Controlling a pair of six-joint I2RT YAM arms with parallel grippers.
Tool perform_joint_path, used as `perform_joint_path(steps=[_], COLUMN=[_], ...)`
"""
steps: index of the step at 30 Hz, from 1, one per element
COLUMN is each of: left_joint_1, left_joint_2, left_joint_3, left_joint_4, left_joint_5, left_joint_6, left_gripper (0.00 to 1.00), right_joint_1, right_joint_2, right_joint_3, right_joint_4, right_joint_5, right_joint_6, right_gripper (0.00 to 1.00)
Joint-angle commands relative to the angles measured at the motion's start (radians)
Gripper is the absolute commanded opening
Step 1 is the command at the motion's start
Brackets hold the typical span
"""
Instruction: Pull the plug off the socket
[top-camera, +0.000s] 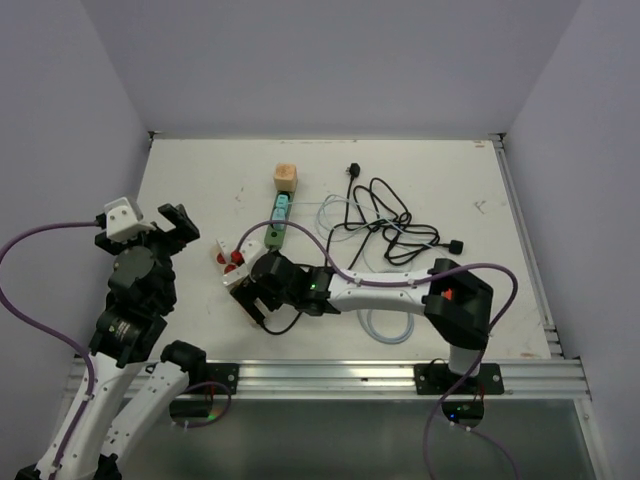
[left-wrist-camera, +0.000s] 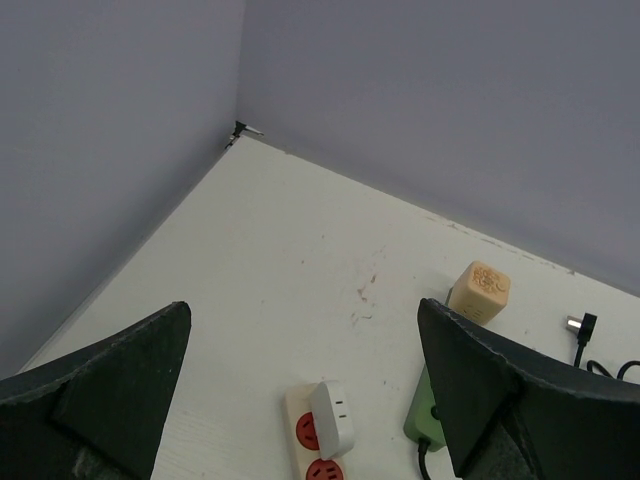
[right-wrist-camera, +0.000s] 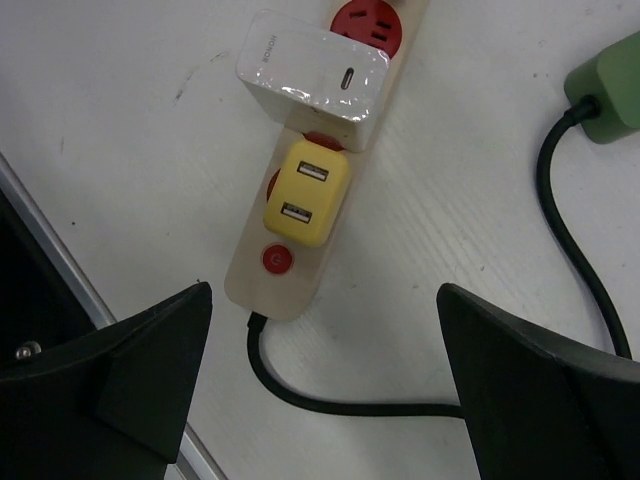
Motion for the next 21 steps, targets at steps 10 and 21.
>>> perform_joint_path(steps=[10,21], left_joint_1=[0.003,0.005], left_joint_2=[-0.009,-0.016], left_joint_3=[0.013,0.011], left_joint_4=[0.003,0.003], left_joint_5=[-0.02,-0.017], left_joint_6=[-0.016,-0.015], left_gripper=[1.0,1.0], right_joint_1=[0.004,0.004], right_joint_2=[0.193,0.261], right_joint_3=[0.192,0.257], right_joint_4=[0.054,-0.002], right_joint_5=[0.104,0.098], right_joint_6=[0.047,0.115], right_gripper=[0.87,0.55])
